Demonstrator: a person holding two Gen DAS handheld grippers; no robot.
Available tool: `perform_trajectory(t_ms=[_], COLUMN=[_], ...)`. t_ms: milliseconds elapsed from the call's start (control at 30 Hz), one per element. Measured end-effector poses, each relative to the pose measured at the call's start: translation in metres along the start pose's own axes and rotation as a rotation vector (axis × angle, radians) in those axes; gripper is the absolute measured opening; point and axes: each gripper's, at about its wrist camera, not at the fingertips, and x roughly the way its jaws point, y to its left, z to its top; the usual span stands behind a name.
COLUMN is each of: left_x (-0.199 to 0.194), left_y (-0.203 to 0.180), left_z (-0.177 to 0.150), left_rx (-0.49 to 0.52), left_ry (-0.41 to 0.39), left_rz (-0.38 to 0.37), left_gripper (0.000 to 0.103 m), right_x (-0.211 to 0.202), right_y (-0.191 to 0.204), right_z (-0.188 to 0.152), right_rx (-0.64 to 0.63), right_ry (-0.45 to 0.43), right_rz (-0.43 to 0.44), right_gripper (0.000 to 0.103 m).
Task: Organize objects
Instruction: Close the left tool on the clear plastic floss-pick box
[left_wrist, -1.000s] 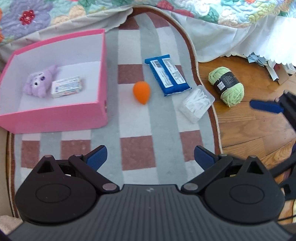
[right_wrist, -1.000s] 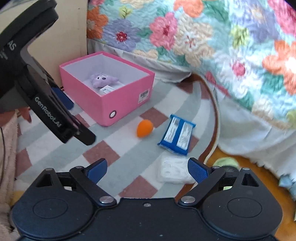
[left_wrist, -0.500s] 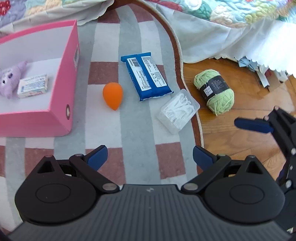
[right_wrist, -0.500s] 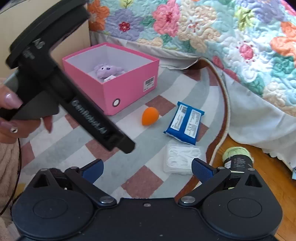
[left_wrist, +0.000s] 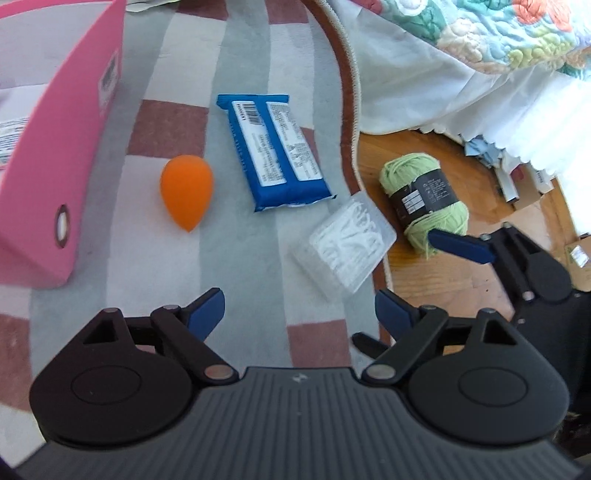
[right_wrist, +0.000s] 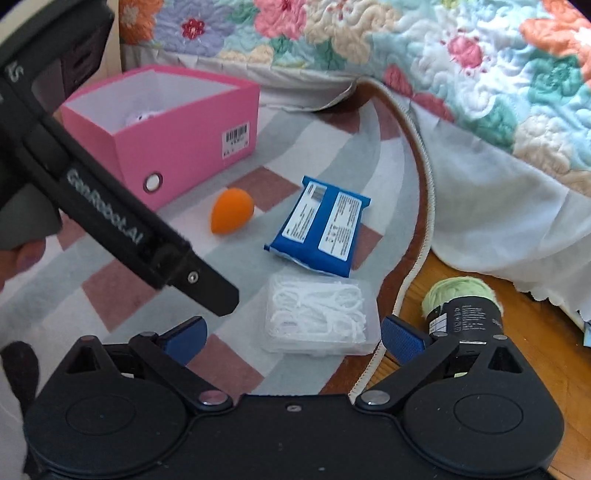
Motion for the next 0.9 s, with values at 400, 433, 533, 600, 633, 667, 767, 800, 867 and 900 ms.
perform_trajectory(t_ms=[400, 433, 533, 600, 633, 667, 767, 800, 867, 900], left_x=[0.033, 0.034, 0.039, 0.042, 0.042, 0.042, 0.046, 0.047, 0.049, 0.048], left_y=[0.003, 0.002, 0.001, 0.001, -0.001, -0.002, -0.004, -0.003, -0.004, -0.005], left_z=[0.004, 0.004, 0.002, 0.002, 0.002, 0.003, 0.007, 0.008, 0.010, 0.010], left_rx=[-0.074, -0.068, -0.086, -0.093, -0.088, -0.081, -0.078, -0.084, -0.088, -0.089], left_ry=[-0.020, -0.023, -0.029, -0.036, -0.043, -0.052, -0.066, -0.071, -0.072, -0.071], left_rz=[-0.068, -0.062, -0.046, -0.041, -0.037, -0.035, -0.052, -0.059, -0.066, -0.066], left_gripper=[0.067, 0.066, 0.059, 0.055, 0.054, 0.051, 0.047, 0.046, 0.042, 0.042], right_x=[0.036, 0.039, 0.043, 0.048, 0.051, 0.053, 0.060, 0.062, 0.064, 0.065], right_y=[-0.011, -0.014, -0.019, -0.022, -0.023, -0.024, -0.028, -0.030, -0.033, -0.035], right_z=[-0.008, -0.008, -0.005, -0.004, -0.004, -0.003, -0.001, 0.000, 0.003, 0.003], right_rx=[-0.068, -0.068, -0.060, -0.053, -0.049, -0.040, 0.009, 0.042, 0.111, 0.139], right_ry=[0.057, 0.062, 0.060, 0.060, 0.060, 0.060, 0.056, 0.053, 0.054, 0.050], right_rz=[-0.056, -0.051, -0.018, 0.011, 0.022, 0.032, 0.049, 0.064, 0.091, 0.093], right_gripper=[0.102, 0.102, 0.102, 0.102, 0.102, 0.102, 0.102, 0.102, 0.102, 0.102])
